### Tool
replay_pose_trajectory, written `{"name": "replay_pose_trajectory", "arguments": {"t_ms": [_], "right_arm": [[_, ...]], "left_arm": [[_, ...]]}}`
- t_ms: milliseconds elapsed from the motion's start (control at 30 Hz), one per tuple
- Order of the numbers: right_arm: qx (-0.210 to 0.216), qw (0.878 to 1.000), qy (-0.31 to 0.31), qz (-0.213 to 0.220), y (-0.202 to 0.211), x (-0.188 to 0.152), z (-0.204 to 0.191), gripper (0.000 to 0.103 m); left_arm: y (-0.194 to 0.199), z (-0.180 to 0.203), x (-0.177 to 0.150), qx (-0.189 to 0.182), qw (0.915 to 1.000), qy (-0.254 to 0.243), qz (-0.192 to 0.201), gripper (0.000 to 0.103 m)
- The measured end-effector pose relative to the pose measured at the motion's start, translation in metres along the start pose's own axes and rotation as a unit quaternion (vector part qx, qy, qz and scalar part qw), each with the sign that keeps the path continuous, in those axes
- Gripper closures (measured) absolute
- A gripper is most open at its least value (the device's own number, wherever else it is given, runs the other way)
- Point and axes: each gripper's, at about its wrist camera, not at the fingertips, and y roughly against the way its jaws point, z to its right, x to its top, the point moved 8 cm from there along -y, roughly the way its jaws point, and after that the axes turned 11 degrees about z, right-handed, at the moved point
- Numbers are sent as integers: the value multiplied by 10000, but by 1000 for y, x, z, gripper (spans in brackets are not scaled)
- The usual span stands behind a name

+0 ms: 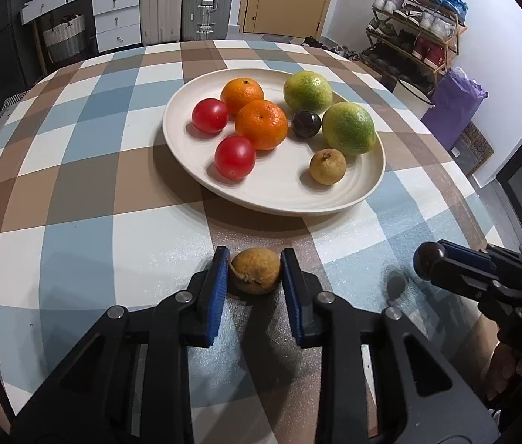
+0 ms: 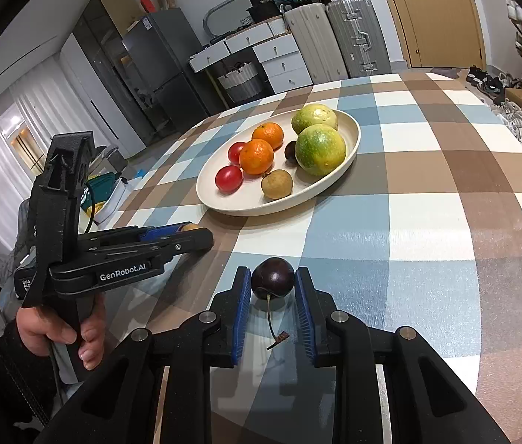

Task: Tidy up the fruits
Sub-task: 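Carry the plum and tan fruit over the cream plate with both tools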

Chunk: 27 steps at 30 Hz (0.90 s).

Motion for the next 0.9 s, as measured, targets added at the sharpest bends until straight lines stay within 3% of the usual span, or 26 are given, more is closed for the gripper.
{"name": "replay_pose_trajectory", "arguments": {"t_ms": [500,900], "right_arm": [[267,9989,327,212,0,33,-34,78],[527,9970,349,444,-9,84,-52,78]], "left_arm": [[34,-2,25,-67,9994,-46,324,78],[49,-6,71,-158,9986,-12,513,78]]}}
